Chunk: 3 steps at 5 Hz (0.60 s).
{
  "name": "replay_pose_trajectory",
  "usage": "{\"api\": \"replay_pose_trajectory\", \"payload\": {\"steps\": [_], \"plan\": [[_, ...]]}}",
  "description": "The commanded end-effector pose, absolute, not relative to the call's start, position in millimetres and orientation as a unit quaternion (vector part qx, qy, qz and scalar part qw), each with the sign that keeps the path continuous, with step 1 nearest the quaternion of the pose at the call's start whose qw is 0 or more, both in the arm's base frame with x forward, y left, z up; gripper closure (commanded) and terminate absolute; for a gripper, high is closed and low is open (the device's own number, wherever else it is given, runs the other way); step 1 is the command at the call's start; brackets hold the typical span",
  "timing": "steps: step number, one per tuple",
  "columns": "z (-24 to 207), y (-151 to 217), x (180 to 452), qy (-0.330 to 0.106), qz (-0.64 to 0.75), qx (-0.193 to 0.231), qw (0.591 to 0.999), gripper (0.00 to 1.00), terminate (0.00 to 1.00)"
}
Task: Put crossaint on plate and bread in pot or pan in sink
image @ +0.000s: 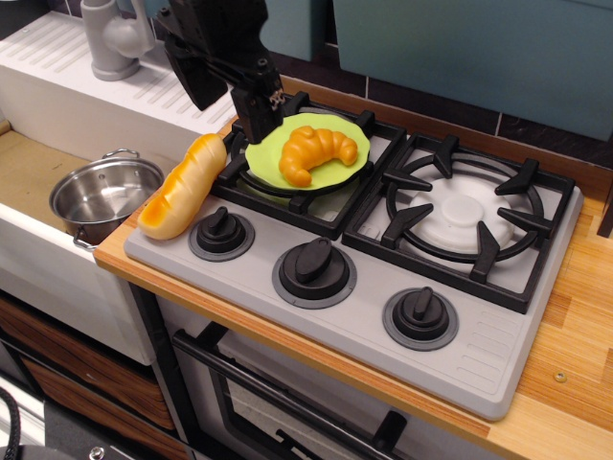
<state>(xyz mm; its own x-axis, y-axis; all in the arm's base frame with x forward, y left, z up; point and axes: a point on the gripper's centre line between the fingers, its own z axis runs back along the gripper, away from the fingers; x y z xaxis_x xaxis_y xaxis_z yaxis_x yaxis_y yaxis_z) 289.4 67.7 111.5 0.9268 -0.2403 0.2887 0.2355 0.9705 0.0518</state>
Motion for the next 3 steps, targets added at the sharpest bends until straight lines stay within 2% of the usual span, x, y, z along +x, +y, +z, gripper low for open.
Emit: {"api": "replay_pose_trajectory", "payload": {"steps": [1, 3], "plan": [[115, 94, 300, -0.200, -0.094, 0.023, 0.975, 0.00, 0.00], [95, 112, 287, -0.212, -0.031, 0.057, 0.975, 0.00, 0.00]]}}
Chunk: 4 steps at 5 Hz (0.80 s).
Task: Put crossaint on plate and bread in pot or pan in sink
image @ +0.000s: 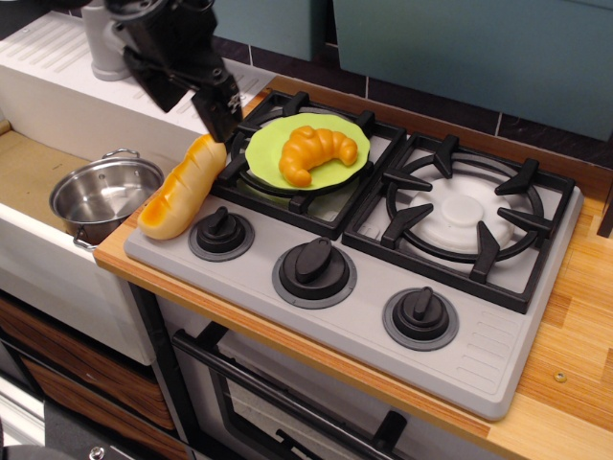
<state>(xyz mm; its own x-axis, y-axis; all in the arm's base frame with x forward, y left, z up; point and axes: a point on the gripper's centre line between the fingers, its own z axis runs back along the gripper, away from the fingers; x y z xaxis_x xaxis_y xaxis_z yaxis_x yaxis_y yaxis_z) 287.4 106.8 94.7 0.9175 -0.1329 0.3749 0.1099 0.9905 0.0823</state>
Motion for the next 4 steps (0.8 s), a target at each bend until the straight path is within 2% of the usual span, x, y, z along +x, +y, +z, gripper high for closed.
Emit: {"api": "replay_pose_trajectory", "payload": {"steps": [1, 4], "plan": [[87, 117, 279, -0.213, -0.010, 0.064, 0.975, 0.00, 0.00], [55, 131, 280, -0.241, -0.010, 0.044, 0.969, 0.00, 0.00]]}}
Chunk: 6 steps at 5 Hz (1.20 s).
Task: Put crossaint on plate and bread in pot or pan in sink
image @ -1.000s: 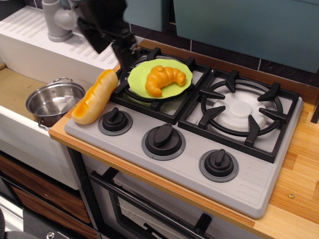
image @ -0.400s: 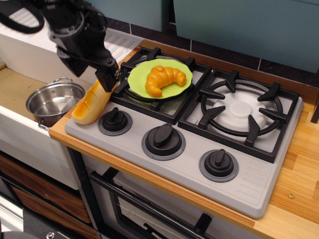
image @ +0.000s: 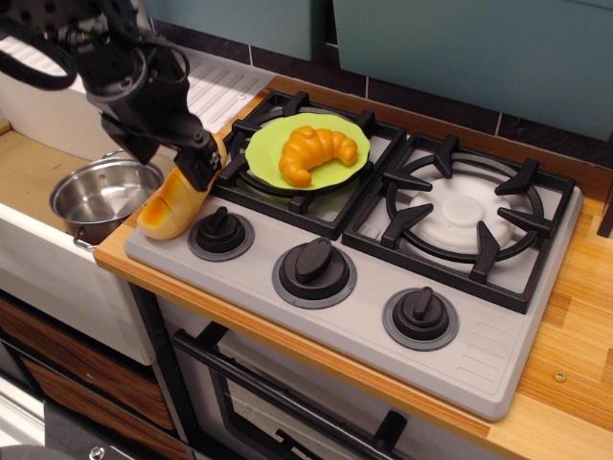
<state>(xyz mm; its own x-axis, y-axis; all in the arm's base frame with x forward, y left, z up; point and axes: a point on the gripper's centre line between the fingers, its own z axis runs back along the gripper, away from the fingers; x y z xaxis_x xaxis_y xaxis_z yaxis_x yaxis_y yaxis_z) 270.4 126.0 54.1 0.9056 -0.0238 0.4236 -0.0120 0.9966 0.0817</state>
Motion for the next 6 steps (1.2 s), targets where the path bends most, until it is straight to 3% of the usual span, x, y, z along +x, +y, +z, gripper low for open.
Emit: {"api": "replay_pose_trajectory", "payload": {"steps": [1, 3, 4, 5, 6], "plan": [[44, 134, 282, -0.250, -0.012, 0.037, 0.967, 0.00, 0.00], [26, 126, 284, -0.252, -0.003, 0.015, 0.968, 0.00, 0.00], [22, 120, 291, -0.242, 0.005, 0.007, 0.970, 1.00, 0.00], [26, 118, 293, -0.244, 0.006, 0.008, 0.970, 1.00, 0.00], [47, 118, 288, -0.226, 0.009, 0.021, 0.974, 1.00, 0.00]]}}
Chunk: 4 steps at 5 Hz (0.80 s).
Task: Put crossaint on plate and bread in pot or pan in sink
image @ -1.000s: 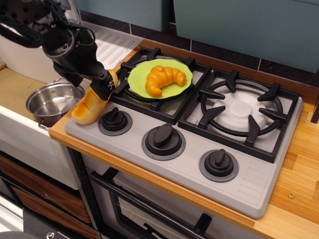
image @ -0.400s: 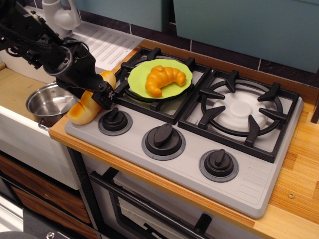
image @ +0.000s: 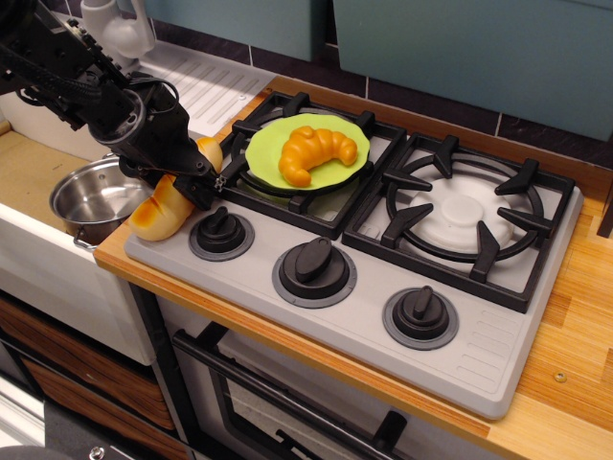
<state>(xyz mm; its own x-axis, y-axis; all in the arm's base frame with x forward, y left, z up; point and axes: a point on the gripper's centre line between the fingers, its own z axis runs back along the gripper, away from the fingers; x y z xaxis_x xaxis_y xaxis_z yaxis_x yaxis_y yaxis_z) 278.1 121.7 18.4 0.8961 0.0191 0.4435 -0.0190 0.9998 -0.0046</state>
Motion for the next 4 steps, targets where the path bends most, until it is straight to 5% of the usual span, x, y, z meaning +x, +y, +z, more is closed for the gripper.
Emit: {"api": "replay_pose_trajectory", "payload": {"steps": [1, 2, 4], "plan": [[72, 125, 283, -0.202, 0.002, 0.031, 0.979, 1.00, 0.00], [85, 146, 286, -0.190, -0.019, 0.014, 0.981, 1.00, 0.00], [68, 182, 299, -0.193, -0.048, -0.039, 0.979, 1.00, 0.00]]}}
